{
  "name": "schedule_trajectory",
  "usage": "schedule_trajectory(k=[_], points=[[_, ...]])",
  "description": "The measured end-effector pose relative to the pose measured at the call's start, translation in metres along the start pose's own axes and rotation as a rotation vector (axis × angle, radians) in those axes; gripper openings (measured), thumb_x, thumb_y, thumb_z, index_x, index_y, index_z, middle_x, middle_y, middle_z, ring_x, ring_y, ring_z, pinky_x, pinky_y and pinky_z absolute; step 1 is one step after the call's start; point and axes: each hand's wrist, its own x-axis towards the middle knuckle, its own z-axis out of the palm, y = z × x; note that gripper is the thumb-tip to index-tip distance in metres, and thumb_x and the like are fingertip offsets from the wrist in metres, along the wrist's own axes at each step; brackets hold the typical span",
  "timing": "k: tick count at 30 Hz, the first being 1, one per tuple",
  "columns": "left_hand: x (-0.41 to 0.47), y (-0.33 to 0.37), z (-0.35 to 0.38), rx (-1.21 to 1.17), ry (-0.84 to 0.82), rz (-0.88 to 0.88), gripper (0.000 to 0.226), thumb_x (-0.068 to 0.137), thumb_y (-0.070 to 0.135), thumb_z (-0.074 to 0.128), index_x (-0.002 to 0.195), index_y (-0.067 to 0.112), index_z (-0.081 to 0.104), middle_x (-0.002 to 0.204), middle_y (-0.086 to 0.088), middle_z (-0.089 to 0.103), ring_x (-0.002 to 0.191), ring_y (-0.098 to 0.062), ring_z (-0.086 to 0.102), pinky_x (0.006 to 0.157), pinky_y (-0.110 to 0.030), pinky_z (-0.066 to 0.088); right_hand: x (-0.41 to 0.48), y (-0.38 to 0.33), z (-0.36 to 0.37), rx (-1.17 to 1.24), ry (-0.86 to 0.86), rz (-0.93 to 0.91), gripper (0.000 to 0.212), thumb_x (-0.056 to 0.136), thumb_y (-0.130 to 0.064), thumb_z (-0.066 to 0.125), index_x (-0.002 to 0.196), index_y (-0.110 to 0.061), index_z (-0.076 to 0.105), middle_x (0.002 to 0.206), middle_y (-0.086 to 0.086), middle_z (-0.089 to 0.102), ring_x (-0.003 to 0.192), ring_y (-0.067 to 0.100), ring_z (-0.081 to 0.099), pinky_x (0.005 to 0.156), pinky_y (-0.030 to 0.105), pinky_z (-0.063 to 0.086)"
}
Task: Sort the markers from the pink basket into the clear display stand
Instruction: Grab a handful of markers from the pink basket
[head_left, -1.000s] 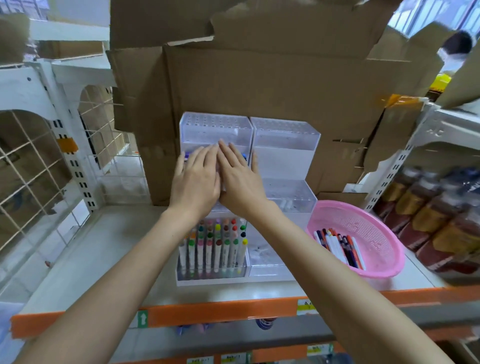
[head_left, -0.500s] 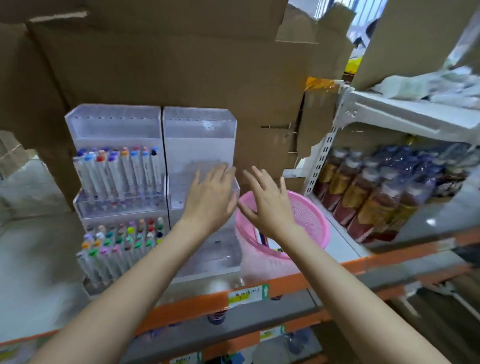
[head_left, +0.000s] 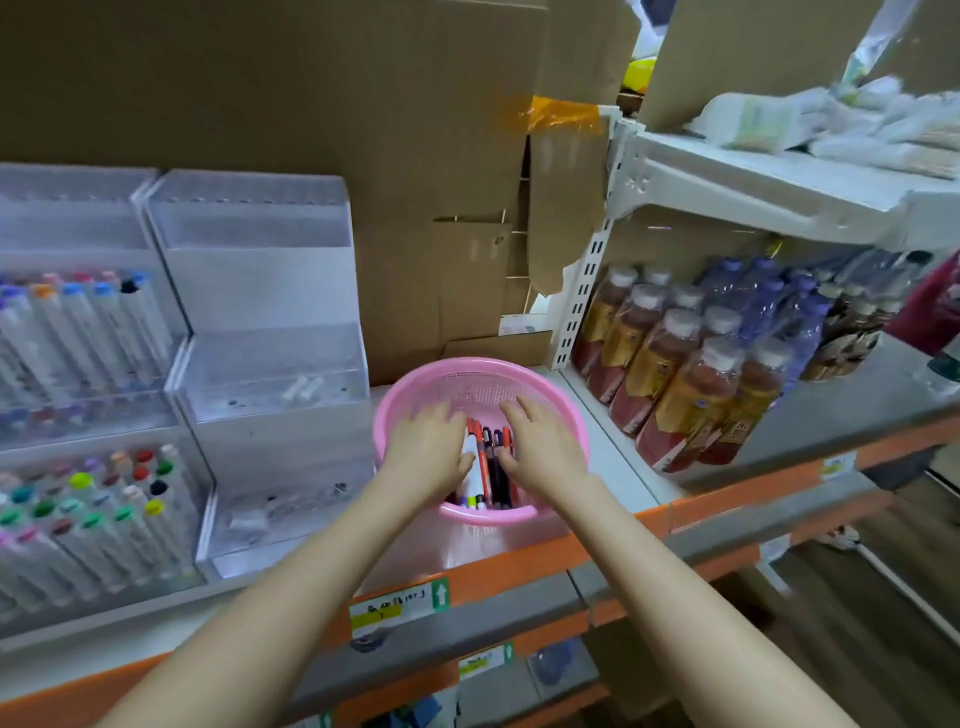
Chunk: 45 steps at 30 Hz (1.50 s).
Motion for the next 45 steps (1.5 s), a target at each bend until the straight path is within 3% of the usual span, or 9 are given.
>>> schedule_trajectory(k=[5, 9, 12, 15, 18, 25, 32, 41, 45], points=[[0.018, -0.004, 0.014, -0.018, -0.199, -0.135, 0.046, 0.094, 0.04, 0.048, 0.132, 0.015, 0.047, 0.132, -0.01, 0.05, 0.117, -0.027, 0.05, 0.093, -0.038, 0.042, 0.018, 0.004, 0.01, -0.075, -0.208, 0.044, 0.045, 0.092, -0.026, 0.054, 0.132, -0.01, 0.044, 0.135, 0.013, 0.044, 0.119, 0.034, 0.048, 0.091, 0.043, 0.044], [0.024, -0.004, 0.017, -0.068, -0.178, -0.163, 0.031, 0.095, 0.033, 0.049, 0.115, 0.012, 0.06, 0.116, -0.008, 0.059, 0.098, -0.023, 0.057, 0.075, -0.033, 0.043, 0.027, 0.007, 0.016, -0.015, -0.196, 0.056, 0.03, 0.09, -0.023, 0.056, 0.117, -0.008, 0.053, 0.127, 0.015, 0.047, 0.112, 0.034, 0.051, 0.09, 0.042, 0.046], [0.024, -0.006, 0.018, -0.156, -0.141, -0.192, 0.029, 0.091, 0.036, 0.055, 0.105, 0.013, 0.063, 0.112, -0.007, 0.054, 0.087, -0.021, 0.055, 0.07, -0.031, 0.041, 0.03, 0.005, 0.018, 0.037, -0.114, 0.054, 0.022, 0.089, -0.023, 0.06, 0.105, -0.009, 0.055, 0.116, 0.012, 0.048, 0.103, 0.031, 0.053, 0.083, 0.04, 0.047], [0.025, -0.009, 0.017, -0.233, -0.183, -0.187, 0.028, 0.087, 0.043, 0.061, 0.088, 0.015, 0.06, 0.094, -0.003, 0.06, 0.08, -0.019, 0.059, 0.063, -0.031, 0.044, 0.03, 0.002, 0.014, 0.083, -0.142, 0.04, 0.024, 0.091, -0.035, 0.059, 0.088, -0.011, 0.055, 0.096, 0.007, 0.053, 0.081, 0.023, 0.053, 0.066, 0.034, 0.043], [0.024, -0.01, 0.017, -0.232, -0.269, -0.164, 0.039, 0.08, 0.055, 0.064, 0.092, 0.019, 0.058, 0.085, 0.001, 0.065, 0.079, -0.017, 0.061, 0.066, -0.033, 0.05, 0.028, 0.002, 0.013, 0.135, -0.266, 0.046, 0.036, 0.091, -0.042, 0.059, 0.068, -0.016, 0.047, 0.069, 0.0, 0.051, 0.059, 0.014, 0.044, 0.051, 0.028, 0.032], [0.026, -0.014, 0.016, -0.298, -0.295, -0.181, 0.034, 0.072, 0.046, 0.075, 0.067, 0.024, 0.049, 0.075, 0.004, 0.061, 0.078, -0.018, 0.059, 0.061, -0.029, 0.038, 0.029, 0.002, 0.01, 0.263, -0.308, 0.101, 0.026, 0.083, -0.028, 0.063, 0.067, -0.015, 0.047, 0.069, 0.003, 0.049, 0.068, 0.022, 0.046, 0.053, 0.032, 0.03], [0.029, -0.013, 0.013, -0.335, -0.35, -0.237, 0.039, 0.073, 0.049, 0.073, 0.065, 0.021, 0.047, 0.066, 0.004, 0.055, 0.071, -0.018, 0.055, 0.057, -0.029, 0.036, 0.032, 0.003, 0.012, 0.251, -0.329, 0.136, 0.04, 0.079, -0.04, 0.071, 0.063, -0.017, 0.043, 0.061, 0.0, 0.043, 0.057, 0.016, 0.04, 0.05, 0.029, 0.029], [0.031, -0.012, 0.015, -0.357, -0.379, -0.249, 0.03, 0.072, 0.048, 0.074, 0.077, 0.021, 0.061, 0.081, 0.002, 0.069, 0.081, -0.016, 0.065, 0.062, -0.028, 0.043, 0.03, 0.003, 0.012, 0.201, -0.296, 0.165, 0.024, 0.081, -0.033, 0.07, 0.08, -0.014, 0.054, 0.069, 0.0, 0.051, 0.06, 0.015, 0.047, 0.05, 0.025, 0.035], [0.031, -0.012, 0.013, -0.341, -0.374, -0.242, 0.029, 0.075, 0.047, 0.072, 0.079, 0.022, 0.058, 0.079, 0.003, 0.067, 0.076, -0.015, 0.062, 0.062, -0.028, 0.043, 0.031, 0.004, 0.011, 0.198, -0.236, 0.178, 0.031, 0.082, -0.025, 0.067, 0.065, -0.015, 0.043, 0.061, 0.0, 0.043, 0.053, 0.015, 0.039, 0.047, 0.028, 0.029]])
